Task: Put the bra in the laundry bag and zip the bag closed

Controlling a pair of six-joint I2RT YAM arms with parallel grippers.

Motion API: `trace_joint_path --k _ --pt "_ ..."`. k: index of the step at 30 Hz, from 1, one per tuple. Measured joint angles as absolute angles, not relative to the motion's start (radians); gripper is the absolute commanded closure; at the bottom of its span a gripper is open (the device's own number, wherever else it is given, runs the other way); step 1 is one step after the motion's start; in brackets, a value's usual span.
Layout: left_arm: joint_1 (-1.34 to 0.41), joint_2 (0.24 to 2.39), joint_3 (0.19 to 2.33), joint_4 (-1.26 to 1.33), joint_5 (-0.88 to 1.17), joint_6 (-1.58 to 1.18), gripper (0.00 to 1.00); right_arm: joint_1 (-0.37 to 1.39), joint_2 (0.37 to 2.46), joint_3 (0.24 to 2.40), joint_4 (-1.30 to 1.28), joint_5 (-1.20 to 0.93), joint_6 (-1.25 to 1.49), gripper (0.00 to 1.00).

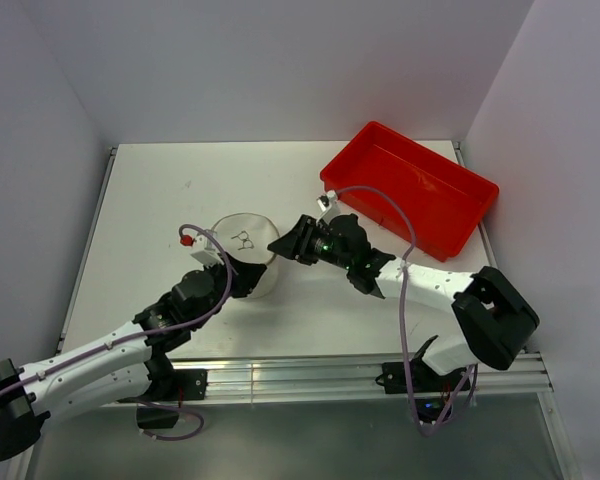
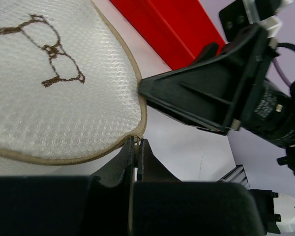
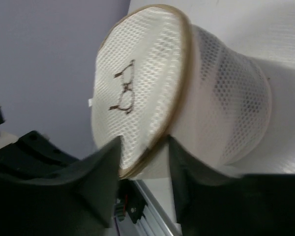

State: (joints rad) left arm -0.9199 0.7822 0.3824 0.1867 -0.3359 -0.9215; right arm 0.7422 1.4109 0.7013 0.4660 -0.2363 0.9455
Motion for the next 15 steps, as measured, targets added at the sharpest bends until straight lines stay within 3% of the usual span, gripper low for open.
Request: trace_joint_path --k 2,3,10,15 --pt "-0.920 0.777 0.382 0.189 -0.336 -0.921 1.00 0.742 1.437 0.701 0.478 -0.229 0.962 0.92" --pt "-0.920 0.775 0.382 0.190 -0.336 -0.921 1.00 0.742 1.449 0.702 0.480 -0.228 0.971 0.99" --pt "-0.920 0.739 0.382 0.149 -0.351 -0.920 1.00 0.728 1.464 0.748 0.445 -0.227 0.958 1.00" --pt "-0.920 0.616 0.375 0.066 -0.397 -0.922 1.00 0.624 1.512 0.858 0.355 -0.236 0.873 1.00"
